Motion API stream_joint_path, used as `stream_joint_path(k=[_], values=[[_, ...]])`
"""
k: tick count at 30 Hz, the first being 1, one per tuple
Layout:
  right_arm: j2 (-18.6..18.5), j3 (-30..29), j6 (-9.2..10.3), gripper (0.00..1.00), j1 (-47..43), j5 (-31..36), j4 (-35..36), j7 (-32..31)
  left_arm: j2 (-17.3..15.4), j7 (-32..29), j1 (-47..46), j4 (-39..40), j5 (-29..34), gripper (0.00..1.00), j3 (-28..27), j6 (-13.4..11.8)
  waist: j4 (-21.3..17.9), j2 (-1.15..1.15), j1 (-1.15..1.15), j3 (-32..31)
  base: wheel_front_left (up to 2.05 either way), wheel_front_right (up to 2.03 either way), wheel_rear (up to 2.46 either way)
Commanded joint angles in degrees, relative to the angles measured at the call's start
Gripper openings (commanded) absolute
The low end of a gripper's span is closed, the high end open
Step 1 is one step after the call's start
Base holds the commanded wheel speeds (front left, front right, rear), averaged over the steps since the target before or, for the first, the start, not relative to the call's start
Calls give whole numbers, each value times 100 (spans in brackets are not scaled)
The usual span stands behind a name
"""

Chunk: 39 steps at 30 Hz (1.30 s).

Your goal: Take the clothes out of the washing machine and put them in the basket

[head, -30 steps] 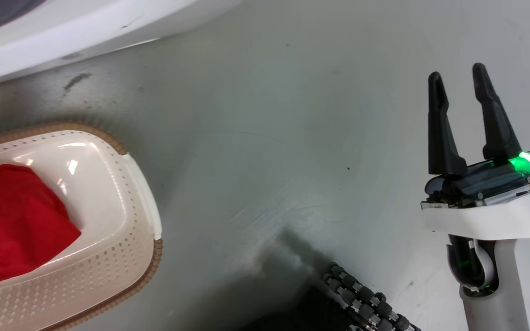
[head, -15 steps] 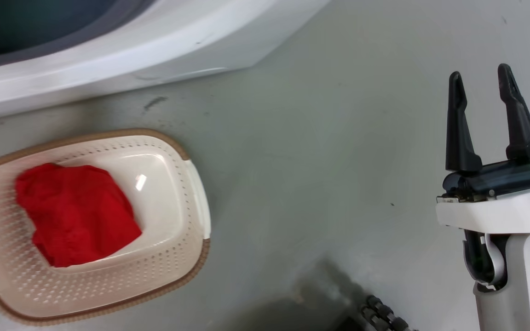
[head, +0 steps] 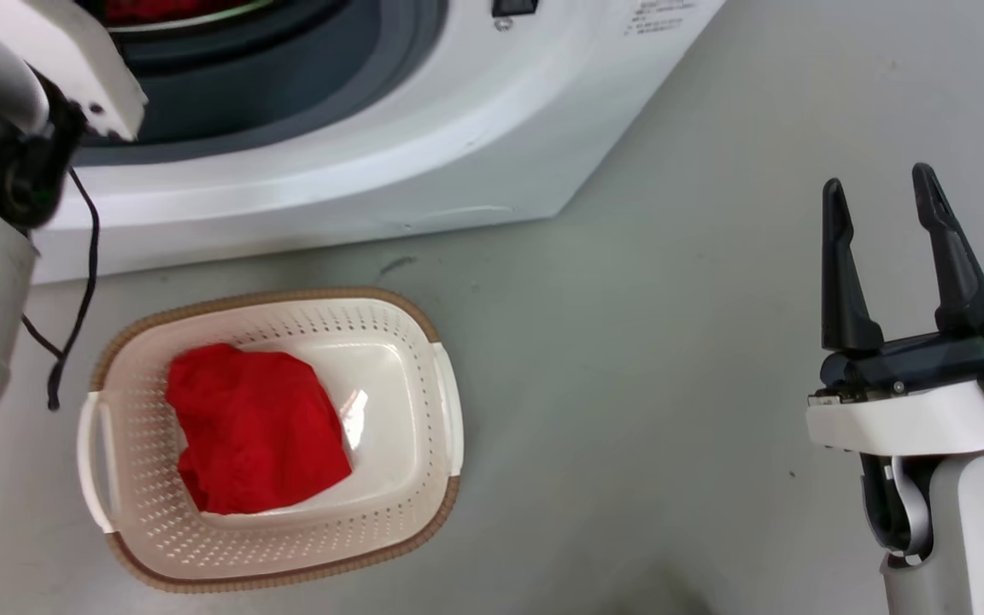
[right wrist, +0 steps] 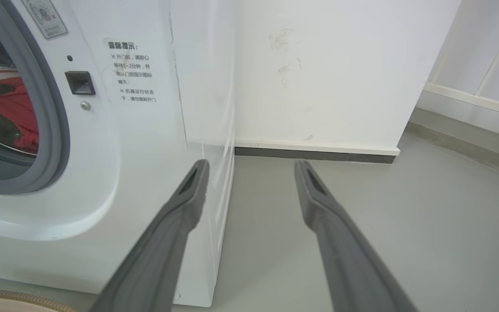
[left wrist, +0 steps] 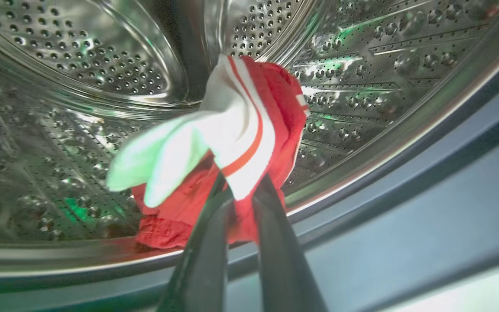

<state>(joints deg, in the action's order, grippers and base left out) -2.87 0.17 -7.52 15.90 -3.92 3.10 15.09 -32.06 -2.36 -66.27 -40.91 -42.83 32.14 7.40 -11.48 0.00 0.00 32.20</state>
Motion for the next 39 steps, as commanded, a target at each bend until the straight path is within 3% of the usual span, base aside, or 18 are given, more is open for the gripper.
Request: stream_joint_path(k=[1, 12, 17, 27, 39], values=[[-1, -20, 5, 100, -110, 68, -34, 12, 15, 276, 180, -1, 33, 0, 40, 10, 181, 0, 0, -293, 0, 0, 0], [0, -131, 6, 100, -452, 253, -133, 12, 301, 1637, 1023, 240, 384, 0, 171, -113, 493, 0, 0, -1022, 0, 0, 0], [0, -156, 6, 100, -545, 306, -163, 12, 346, 1742, 1402, 707, 587, 0, 121, -290, 610, 0, 0, -1264, 0, 0, 0], [-1, -289, 6, 100, -817, 395, -232, 11, 502, 1761, 2844, 2662, 995, 0, -450, -533, 911, 0, 0, -1849, 0, 0, 0], [0, -337, 6, 100, -785, 407, -130, 11, 421, 1357, 4202, 3671, 746, 0, -4, -438, 1006, 0, 0, -1714, 0, 0, 0]])
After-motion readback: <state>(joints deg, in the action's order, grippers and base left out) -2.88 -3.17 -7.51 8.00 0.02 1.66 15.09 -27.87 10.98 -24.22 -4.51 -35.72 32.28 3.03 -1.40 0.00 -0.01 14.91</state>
